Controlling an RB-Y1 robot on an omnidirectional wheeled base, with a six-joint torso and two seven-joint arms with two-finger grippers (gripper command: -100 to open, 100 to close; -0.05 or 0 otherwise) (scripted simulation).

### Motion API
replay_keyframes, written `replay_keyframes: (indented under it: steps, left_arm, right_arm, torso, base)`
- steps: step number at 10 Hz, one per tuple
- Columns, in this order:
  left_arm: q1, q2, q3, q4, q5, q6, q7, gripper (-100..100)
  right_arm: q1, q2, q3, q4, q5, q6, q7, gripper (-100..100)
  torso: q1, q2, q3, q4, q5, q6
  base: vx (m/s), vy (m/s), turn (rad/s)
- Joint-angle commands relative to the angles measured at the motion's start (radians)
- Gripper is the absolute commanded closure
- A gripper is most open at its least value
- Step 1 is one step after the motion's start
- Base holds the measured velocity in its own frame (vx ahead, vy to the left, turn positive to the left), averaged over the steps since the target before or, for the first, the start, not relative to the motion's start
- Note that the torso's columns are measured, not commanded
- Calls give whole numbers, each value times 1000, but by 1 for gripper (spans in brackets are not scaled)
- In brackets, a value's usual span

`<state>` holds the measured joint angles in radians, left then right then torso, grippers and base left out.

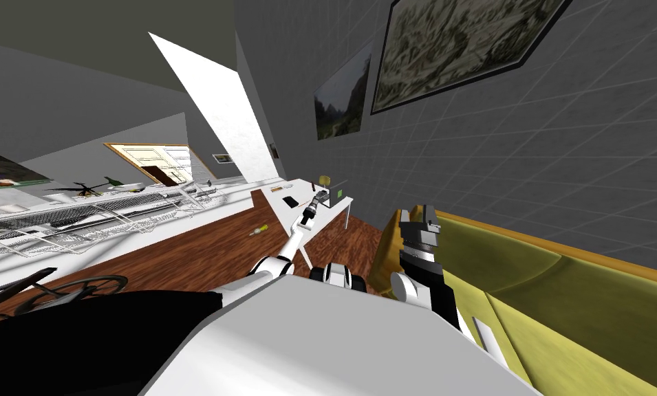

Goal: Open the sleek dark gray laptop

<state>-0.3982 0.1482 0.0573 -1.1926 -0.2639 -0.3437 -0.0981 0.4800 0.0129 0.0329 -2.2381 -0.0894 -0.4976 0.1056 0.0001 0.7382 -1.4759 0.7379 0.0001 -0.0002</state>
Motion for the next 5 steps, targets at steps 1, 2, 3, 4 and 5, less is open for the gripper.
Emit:
replay_keyframes:
  steps: [1, 2, 3, 4, 5]
  left_arm:
    - [-48, -3, 5, 71, -11, 12, 5, -100]
    - [-91, -6, 9, 103, -19, 20, 8, -100]
    - [-93, -6, 9, 125, -19, 20, 8, -100]
    - [-136, -8, 14, 159, -28, 28, 11, -100]
    - [-136, -8, 14, 177, -28, 28, 11, -100]
  right_arm:
    - [0, 0, 0, 0, 0, 0, 0, 0]
    - [0, 0, 0, 0, 0, 0, 0, 0]
    - [0, 0, 0, 0, 0, 0, 0, 0]
    - [0, 0, 0, 0, 0, 0, 0, 0]
    - [0, 0, 0, 0, 0, 0, 0, 0]
  torso:
    - [0, 0, 0, 0, 0, 0]
    - [0, 0, 0, 0, 0, 0]
    - [0, 0, 0, 0, 0, 0]
    - [0, 0, 0, 0, 0, 0]
    - [0, 0, 0, 0, 0, 0]
  base:
    - [14, -1, -11]
    - [14, -3, -16]
    - [14, -3, -11]
    - [16, -4, -17]
    - [13, -3, -12]
